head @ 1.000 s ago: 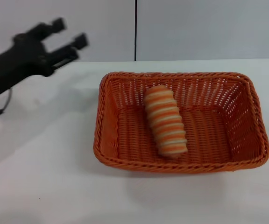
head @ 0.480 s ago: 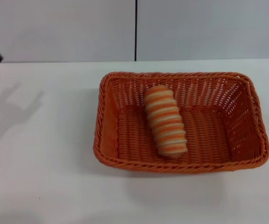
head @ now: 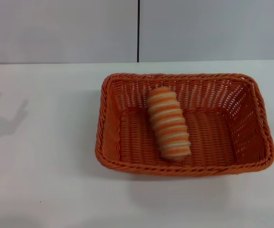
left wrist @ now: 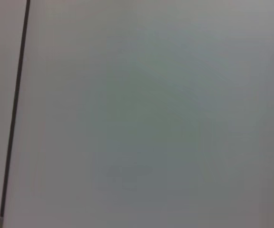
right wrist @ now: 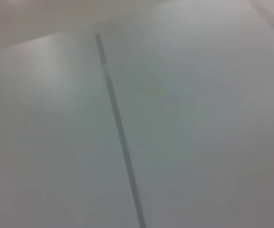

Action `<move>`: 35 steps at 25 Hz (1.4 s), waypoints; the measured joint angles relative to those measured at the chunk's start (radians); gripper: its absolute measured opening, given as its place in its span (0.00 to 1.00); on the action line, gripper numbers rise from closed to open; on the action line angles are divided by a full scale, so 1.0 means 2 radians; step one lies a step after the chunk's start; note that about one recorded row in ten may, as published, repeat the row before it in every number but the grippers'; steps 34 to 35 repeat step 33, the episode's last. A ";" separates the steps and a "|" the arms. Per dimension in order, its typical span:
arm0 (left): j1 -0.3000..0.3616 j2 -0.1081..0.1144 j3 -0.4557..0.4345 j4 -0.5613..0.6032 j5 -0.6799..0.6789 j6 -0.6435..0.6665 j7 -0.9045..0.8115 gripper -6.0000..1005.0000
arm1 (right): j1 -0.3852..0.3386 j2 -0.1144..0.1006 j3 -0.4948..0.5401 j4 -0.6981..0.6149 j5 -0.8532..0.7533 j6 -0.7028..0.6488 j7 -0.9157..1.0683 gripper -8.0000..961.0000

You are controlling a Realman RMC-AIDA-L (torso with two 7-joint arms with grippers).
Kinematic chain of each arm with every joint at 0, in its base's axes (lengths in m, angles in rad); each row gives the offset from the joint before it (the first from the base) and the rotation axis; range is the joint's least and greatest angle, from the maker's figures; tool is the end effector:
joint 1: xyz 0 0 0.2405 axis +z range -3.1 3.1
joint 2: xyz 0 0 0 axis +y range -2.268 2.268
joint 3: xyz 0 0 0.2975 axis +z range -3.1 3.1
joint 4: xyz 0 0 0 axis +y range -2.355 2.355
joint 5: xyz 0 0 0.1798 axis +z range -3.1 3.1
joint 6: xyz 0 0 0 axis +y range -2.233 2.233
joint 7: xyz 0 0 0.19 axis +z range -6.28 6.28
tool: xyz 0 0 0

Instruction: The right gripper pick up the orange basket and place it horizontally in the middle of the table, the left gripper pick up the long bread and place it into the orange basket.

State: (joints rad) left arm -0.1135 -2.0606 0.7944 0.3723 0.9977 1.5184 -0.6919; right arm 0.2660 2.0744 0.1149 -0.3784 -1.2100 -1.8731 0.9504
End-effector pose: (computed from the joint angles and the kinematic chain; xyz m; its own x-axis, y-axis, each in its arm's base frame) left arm -0.3578 0.2716 0.0366 0.6179 -0.1182 0.7773 0.7054 -0.3532 -0.6145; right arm 0.3447 0.2562 0.1615 0.3415 0.6085 -0.7163 -0.8386 -0.1469 -0.5246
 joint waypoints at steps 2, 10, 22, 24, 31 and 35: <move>-0.006 -0.001 -0.013 -0.019 -0.001 0.004 0.017 0.78 | -0.002 0.001 0.016 0.020 0.000 -0.004 -0.019 0.46; -0.011 0.000 -0.037 -0.044 -0.001 0.015 0.033 0.78 | -0.005 0.000 0.017 0.044 -0.004 0.000 -0.037 0.47; -0.018 -0.002 -0.090 -0.084 -0.001 0.036 0.058 0.78 | 0.020 -0.001 0.017 0.065 -0.003 0.021 -0.075 0.57; -0.019 -0.002 -0.094 -0.086 -0.001 0.039 0.058 0.78 | 0.022 -0.001 0.018 0.062 -0.003 0.021 -0.075 0.66; -0.021 -0.003 -0.113 -0.088 -0.002 0.052 0.058 0.78 | 0.018 0.000 0.021 0.066 -0.001 0.021 -0.075 0.74; -0.023 -0.003 -0.114 -0.089 -0.002 0.050 0.058 0.78 | 0.018 0.000 0.021 0.073 -0.001 0.021 -0.075 0.74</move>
